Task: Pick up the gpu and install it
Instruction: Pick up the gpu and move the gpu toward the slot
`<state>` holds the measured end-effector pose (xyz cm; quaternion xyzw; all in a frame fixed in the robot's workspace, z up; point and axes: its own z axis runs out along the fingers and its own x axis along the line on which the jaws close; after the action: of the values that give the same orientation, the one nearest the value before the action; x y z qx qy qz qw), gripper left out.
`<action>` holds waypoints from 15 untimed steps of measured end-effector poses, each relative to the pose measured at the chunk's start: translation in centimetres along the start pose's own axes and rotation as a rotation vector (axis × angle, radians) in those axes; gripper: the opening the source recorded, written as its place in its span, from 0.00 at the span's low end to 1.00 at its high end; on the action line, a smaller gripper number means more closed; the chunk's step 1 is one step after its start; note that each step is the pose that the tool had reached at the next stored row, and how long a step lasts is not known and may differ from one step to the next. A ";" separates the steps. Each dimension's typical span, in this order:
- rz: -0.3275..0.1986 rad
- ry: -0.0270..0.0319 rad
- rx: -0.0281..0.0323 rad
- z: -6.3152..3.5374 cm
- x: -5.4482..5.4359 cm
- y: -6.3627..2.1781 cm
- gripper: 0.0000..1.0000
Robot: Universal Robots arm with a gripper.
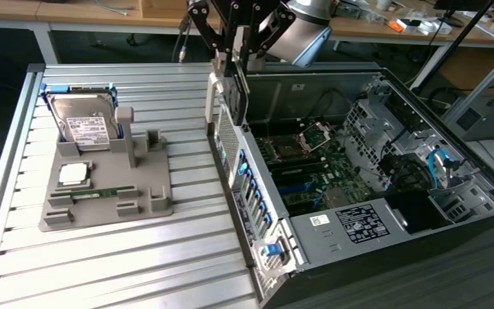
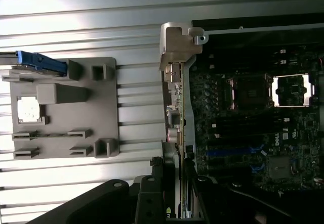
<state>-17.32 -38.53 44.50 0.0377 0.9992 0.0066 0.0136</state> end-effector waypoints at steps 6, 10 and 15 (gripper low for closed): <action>0.000 0.0000 0.0001 0.04 -0.4 0.01 0.27; 0.000 0.0000 0.0001 0.07 -0.6 0.01 0.27; 0.000 0.0000 0.0001 0.11 -0.9 0.01 0.27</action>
<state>-16.39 -38.58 44.41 0.0377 0.9992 0.0065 0.0137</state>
